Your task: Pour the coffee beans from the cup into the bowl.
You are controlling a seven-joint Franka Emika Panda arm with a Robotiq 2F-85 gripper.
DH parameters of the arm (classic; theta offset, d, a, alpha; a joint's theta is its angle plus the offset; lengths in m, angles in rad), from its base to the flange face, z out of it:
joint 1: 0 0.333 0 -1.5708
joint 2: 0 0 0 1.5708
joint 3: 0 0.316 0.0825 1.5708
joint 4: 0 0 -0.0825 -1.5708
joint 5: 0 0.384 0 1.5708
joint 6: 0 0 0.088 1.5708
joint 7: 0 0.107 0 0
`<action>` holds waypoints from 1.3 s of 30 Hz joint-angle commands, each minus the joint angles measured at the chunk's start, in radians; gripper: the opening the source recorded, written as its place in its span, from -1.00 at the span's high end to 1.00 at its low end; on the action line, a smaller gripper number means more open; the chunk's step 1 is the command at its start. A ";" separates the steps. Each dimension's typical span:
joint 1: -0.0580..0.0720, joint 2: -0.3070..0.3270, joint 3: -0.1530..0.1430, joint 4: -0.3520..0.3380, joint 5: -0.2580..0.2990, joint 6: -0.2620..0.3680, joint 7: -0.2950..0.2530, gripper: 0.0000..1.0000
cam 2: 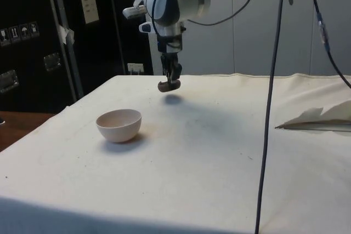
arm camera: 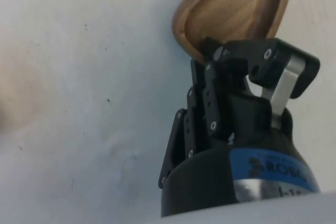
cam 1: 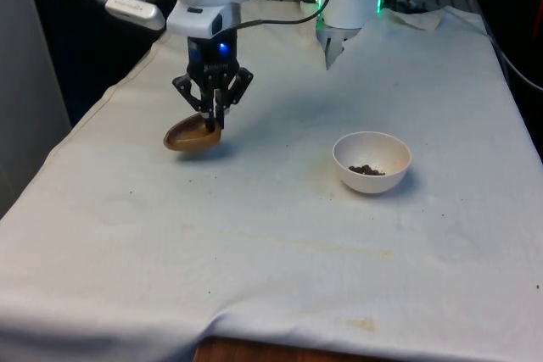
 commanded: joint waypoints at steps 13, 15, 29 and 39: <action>-0.003 0.031 0.011 -0.030 -0.008 0.123 -0.042 0.93; -0.006 0.042 0.014 -0.028 -0.006 0.134 -0.050 0.93; -0.006 0.052 0.007 -0.036 -0.006 0.170 -0.074 0.26; -0.004 0.057 0.003 -0.032 -0.009 0.162 -0.068 -0.84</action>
